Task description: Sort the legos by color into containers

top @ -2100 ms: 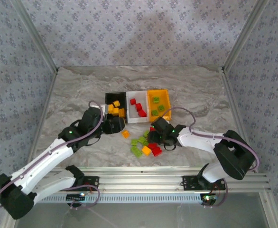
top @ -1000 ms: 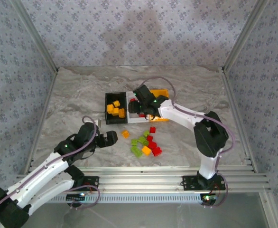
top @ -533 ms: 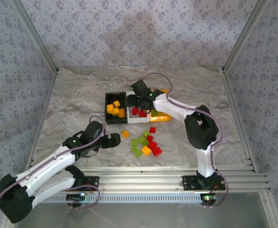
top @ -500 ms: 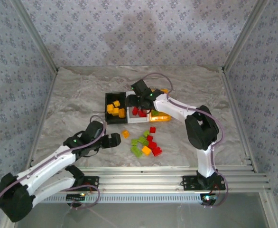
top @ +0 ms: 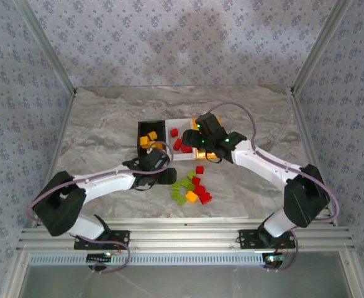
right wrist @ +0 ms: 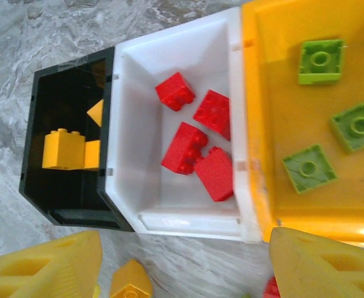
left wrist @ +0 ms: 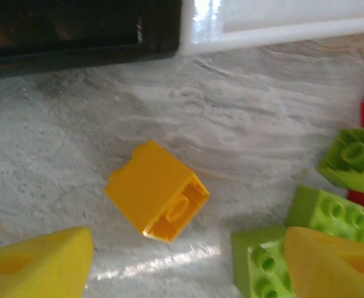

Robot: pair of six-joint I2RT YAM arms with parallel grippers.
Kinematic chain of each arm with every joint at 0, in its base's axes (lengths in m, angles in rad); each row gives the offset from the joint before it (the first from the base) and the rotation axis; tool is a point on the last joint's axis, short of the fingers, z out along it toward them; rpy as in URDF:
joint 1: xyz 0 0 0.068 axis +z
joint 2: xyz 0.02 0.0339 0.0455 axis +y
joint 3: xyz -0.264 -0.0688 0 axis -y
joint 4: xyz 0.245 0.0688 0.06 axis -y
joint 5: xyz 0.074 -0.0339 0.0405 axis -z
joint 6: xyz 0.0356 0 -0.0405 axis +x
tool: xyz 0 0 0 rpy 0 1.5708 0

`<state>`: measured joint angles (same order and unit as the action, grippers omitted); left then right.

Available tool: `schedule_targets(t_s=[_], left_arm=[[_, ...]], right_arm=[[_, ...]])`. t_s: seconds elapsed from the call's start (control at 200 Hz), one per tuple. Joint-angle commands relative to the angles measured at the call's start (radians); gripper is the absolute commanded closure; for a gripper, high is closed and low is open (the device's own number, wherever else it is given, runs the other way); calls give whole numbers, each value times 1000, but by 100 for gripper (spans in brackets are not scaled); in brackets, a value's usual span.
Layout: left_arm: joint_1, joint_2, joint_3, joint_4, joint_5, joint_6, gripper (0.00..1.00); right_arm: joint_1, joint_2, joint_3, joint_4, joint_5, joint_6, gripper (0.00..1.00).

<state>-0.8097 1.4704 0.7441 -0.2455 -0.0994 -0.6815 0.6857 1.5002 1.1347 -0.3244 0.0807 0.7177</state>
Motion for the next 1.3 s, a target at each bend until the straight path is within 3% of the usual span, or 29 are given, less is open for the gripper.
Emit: schedule_targets(t_s=[0.0,0.19,0.505,0.969,1.124,1.294], left_arm=[[6,63,29,18,-46,17,25],[15,141,33,41,-41,20,40],[17,148,38,36,-47,36,59],[-4,-166,50,-153,-67,18,63],[103,-175,153,-201,-44,82,62],[223,-43,316,-194,-5,143,63]], right_arm=[[-9,-66,-47,5,26,10,27],[-13,-121,-90,2,41,5,27],[-21,-164,-132,6,40,14,27],[-41,-201,-167,-2,42,23,27],[-45,-215,-177,-8,43,28,27],[-44,-228,-205,-26,37,35,27]])
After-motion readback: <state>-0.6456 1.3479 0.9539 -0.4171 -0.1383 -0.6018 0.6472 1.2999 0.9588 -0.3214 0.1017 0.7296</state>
